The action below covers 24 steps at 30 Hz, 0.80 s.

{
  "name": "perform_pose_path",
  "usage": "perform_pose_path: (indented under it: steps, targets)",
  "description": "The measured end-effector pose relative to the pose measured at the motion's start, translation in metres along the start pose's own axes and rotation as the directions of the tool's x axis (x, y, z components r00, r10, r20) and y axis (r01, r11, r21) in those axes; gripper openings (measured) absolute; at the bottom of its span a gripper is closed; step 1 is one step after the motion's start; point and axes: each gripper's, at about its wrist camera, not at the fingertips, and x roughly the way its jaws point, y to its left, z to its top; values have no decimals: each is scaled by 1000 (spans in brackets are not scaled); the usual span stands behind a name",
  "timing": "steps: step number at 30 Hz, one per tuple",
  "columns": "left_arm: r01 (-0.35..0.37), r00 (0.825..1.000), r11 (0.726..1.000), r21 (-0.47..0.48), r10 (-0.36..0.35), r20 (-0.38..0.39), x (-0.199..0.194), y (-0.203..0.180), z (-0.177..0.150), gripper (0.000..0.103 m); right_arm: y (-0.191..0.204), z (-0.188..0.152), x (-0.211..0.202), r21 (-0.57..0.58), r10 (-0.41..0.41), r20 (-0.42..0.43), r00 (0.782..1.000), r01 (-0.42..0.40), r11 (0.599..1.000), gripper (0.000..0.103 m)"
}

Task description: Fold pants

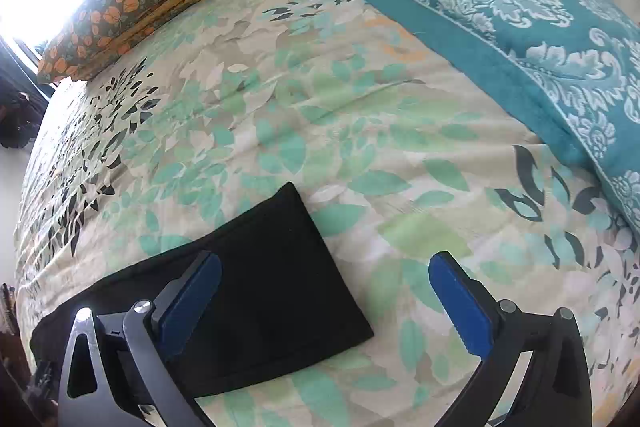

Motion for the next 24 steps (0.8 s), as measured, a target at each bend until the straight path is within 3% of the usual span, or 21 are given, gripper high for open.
perform_pose_path:
  steps: [3,6,8,10,11,12,13,18,22,24]
  targets:
    - [-10,996,1000,4,10,85,-5,-2,-12,103,14,14,19,-35,-22,-25,999,22,999,103]
    - [-16,994,1000,6,15,106,-5,-3,-15,103,25,24,45,-63,-31,-43,999,29,998,103]
    - [-13,992,1000,4,12,122,-6,-3,-17,103,32,25,63,-78,-29,-63,998,24,997,94]
    - [-8,991,1000,2,7,135,-4,-3,-17,103,37,24,79,-87,-11,-105,994,2,996,45]
    - [-2,990,1000,-1,2,138,-4,-2,-18,103,40,22,79,-95,-18,-103,995,8,995,39]
    - [1,990,1000,-3,-1,139,-3,-2,-17,103,42,20,73,-108,-23,-80,997,14,994,18]
    - [2,990,1000,-3,-2,138,-3,-2,-17,103,44,17,65,-120,-11,-63,998,3,993,12]
    - [-3,993,1000,2,3,117,-4,-3,-13,103,60,-29,-37,-249,123,93,988,-96,964,11]
    - [8,1000,999,46,-8,-6,-16,-5,-6,101,53,-117,-130,-280,257,175,950,-202,938,11]
    - [46,999,998,46,-45,-14,-35,-1,-15,101,41,-172,-162,-262,300,206,932,-243,934,11]
